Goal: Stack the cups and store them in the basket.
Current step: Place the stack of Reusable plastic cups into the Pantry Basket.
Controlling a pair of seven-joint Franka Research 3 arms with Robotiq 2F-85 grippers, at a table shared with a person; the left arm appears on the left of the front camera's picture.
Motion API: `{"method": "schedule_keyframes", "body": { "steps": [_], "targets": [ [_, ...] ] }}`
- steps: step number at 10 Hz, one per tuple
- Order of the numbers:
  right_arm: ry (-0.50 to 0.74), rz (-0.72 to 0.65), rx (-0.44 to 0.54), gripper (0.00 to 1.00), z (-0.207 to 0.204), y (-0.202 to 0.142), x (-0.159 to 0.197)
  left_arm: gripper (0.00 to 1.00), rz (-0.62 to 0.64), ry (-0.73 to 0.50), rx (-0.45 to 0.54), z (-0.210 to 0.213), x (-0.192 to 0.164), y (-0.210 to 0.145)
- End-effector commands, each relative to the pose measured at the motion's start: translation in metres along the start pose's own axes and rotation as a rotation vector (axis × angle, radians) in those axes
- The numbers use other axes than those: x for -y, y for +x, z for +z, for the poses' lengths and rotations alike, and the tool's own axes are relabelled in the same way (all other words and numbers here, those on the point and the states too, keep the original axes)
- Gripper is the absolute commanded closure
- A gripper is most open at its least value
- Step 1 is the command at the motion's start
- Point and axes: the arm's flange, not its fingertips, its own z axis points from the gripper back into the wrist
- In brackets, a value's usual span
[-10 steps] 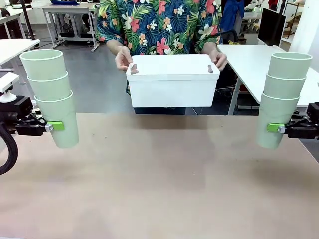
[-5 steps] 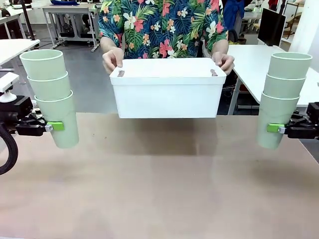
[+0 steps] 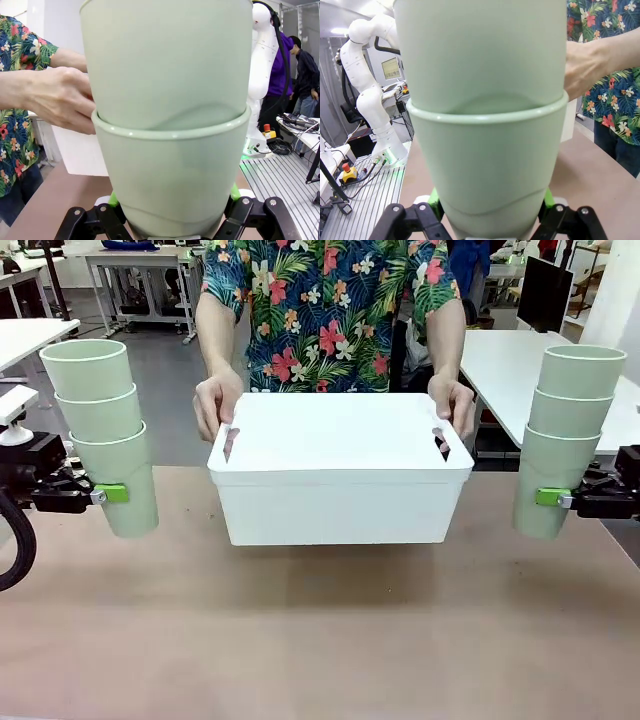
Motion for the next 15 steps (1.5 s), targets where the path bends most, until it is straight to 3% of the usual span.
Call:
{"method": "schedule_keyframes", "body": {
  "steps": [1, 15],
  "targets": [
    [0.001, 0.006, 0.005, 0.15, -0.0003, 0.0033, -0.0004, 0.14, -0.007, 0.001, 0.007, 0.0005, 0.0006, 0.0039],
    [0.001, 0.006, 0.005, 0.15, -0.0003, 0.0033, -0.0004, 0.14, -0.007, 0.001, 0.007, 0.0005, 0.0006, 0.0039]
  ]
}}
